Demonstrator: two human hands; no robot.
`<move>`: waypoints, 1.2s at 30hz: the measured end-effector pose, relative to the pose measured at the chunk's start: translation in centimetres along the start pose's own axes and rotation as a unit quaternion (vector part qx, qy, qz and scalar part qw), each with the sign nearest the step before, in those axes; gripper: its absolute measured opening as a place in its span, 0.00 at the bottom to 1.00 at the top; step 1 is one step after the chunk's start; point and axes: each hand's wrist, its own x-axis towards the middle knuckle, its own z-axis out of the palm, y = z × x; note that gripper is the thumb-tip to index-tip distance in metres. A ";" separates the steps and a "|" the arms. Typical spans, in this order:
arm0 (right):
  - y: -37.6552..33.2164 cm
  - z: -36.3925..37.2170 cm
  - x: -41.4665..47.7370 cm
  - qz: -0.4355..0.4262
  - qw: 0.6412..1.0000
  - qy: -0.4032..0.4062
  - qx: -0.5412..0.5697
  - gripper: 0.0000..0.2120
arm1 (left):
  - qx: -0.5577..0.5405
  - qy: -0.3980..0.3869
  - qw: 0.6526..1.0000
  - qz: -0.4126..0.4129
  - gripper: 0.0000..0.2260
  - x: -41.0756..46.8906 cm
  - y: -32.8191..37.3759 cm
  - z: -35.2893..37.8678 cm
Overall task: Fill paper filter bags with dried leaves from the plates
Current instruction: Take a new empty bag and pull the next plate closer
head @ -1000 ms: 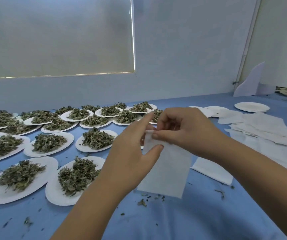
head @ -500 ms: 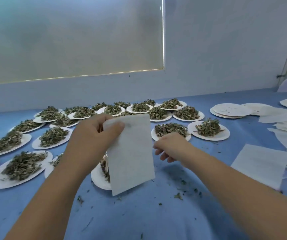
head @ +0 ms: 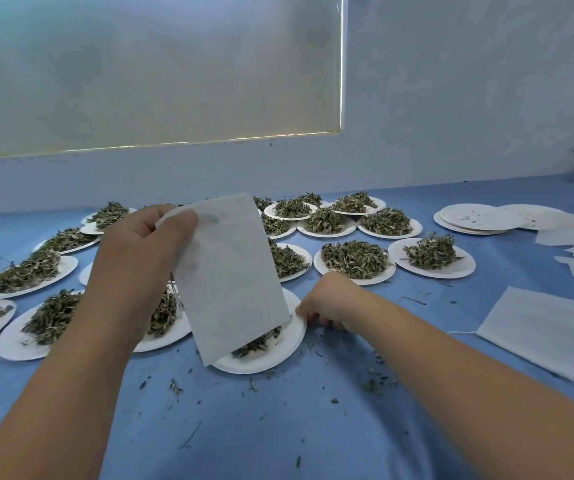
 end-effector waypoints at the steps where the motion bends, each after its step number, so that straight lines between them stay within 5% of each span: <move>1: 0.2 -0.2 -0.1 0.003 0.999 -0.002 0.035 0.11 | -0.003 0.000 1.000 -0.002 0.10 0.0 -0.1 0.1; 14: 7.5 -7.8 -2.7 0.036 0.987 -0.095 0.121 0.02 | -0.017 0.010 1.000 0.003 0.08 0.7 -0.4 2.7; 19: 10.4 -10.5 -4.1 0.055 0.983 -0.136 0.114 0.08 | 0.004 0.007 1.000 0.030 0.11 1.2 -0.7 5.0; 28: 12.0 -11.6 -5.3 0.019 0.990 -0.127 0.059 0.03 | 0.174 -0.010 0.983 0.065 0.08 1.5 -2.9 9.0; 32: 11.4 -12.0 -5.2 0.003 0.994 -0.108 -0.014 0.05 | 0.301 0.036 0.930 0.206 0.08 2.2 -3.3 9.6; 36: 10.1 -12.3 -4.4 -0.057 0.996 -0.040 0.064 0.10 | 0.389 -0.009 0.862 0.325 0.10 1.5 -4.0 10.6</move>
